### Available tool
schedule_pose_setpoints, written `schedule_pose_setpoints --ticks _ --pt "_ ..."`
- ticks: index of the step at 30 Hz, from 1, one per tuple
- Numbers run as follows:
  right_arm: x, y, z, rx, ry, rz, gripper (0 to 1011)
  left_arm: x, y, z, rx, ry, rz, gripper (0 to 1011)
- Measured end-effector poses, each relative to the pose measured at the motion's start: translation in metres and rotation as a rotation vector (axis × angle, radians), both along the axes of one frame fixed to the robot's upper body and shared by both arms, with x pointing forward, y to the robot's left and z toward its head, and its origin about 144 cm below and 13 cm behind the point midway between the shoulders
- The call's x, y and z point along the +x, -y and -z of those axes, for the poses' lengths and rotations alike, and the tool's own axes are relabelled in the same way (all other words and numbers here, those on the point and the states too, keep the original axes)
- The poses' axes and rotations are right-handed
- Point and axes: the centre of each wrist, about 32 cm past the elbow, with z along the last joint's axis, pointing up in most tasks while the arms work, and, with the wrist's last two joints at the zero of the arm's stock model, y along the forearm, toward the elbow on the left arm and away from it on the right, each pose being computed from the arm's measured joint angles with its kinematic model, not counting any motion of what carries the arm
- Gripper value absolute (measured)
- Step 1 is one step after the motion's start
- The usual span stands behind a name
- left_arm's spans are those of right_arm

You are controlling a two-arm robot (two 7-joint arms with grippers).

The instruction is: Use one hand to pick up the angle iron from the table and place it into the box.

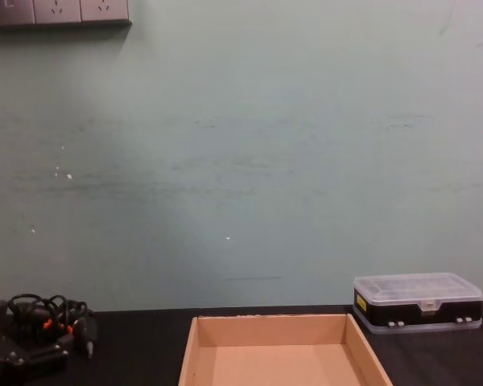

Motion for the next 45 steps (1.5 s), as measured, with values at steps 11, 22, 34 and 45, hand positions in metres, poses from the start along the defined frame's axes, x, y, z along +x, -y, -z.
schedule_pose_setpoints --ticks 11,22,34,45 --pt "0.0054 -0.0010 0.0022 0.014 -0.032 -0.001 1000 0.0000 0.0000 0.0000 0.000 0.000 0.000 1011" --pt "0.0045 -0.0007 0.0019 0.011 -0.029 0.001 979 0.0000 0.0000 0.0000 0.000 0.000 0.000 1011" --pt "0.0041 -0.0006 0.0017 0.010 -0.027 0.002 651 0.0000 0.0000 0.0000 0.000 0.000 0.000 1011" --pt "0.0038 -0.0006 0.0016 0.009 -0.025 0.003 393 0.0000 0.0000 0.0000 0.000 0.000 0.000 1011"
